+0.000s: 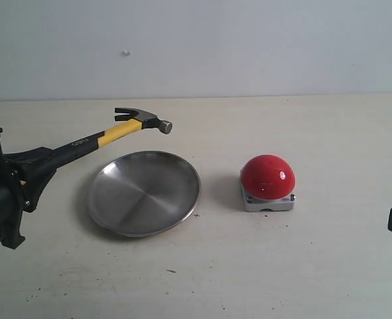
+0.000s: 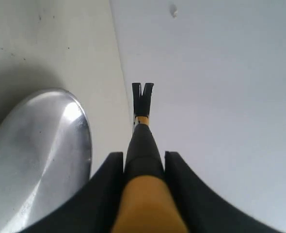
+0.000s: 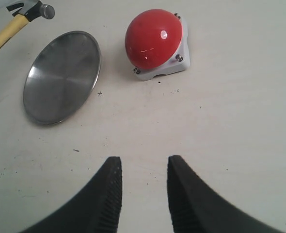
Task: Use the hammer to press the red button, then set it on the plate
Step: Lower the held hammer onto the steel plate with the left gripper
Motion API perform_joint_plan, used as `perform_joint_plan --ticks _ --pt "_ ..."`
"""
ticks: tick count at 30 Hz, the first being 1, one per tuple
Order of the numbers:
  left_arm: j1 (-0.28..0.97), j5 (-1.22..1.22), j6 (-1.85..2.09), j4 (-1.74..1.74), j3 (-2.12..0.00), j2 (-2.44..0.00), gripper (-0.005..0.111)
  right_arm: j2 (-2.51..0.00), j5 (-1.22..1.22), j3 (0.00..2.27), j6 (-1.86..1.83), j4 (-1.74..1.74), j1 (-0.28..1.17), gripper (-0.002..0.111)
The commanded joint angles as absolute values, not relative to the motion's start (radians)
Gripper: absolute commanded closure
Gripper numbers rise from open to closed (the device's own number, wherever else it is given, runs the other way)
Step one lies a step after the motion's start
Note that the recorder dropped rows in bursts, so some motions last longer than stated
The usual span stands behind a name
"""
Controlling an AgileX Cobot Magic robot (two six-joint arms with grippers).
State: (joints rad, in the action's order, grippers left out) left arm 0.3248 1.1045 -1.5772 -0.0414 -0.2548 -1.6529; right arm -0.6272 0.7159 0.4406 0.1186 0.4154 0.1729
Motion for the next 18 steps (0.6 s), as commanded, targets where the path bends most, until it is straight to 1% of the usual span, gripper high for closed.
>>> perform_joint_plan --ticks 1,17,18 --pt "0.328 1.221 -1.574 -0.078 -0.268 -1.635 0.107 -0.629 0.702 0.435 0.107 0.413 0.174 0.076" --pt "0.328 1.221 -1.572 -0.097 -0.268 -1.635 0.107 -0.67 0.7 0.435 0.099 0.413 0.174 0.076" --pt "0.328 1.221 -1.525 -0.103 -0.268 -1.635 0.107 -0.675 0.7 0.435 0.099 0.413 0.174 0.076"
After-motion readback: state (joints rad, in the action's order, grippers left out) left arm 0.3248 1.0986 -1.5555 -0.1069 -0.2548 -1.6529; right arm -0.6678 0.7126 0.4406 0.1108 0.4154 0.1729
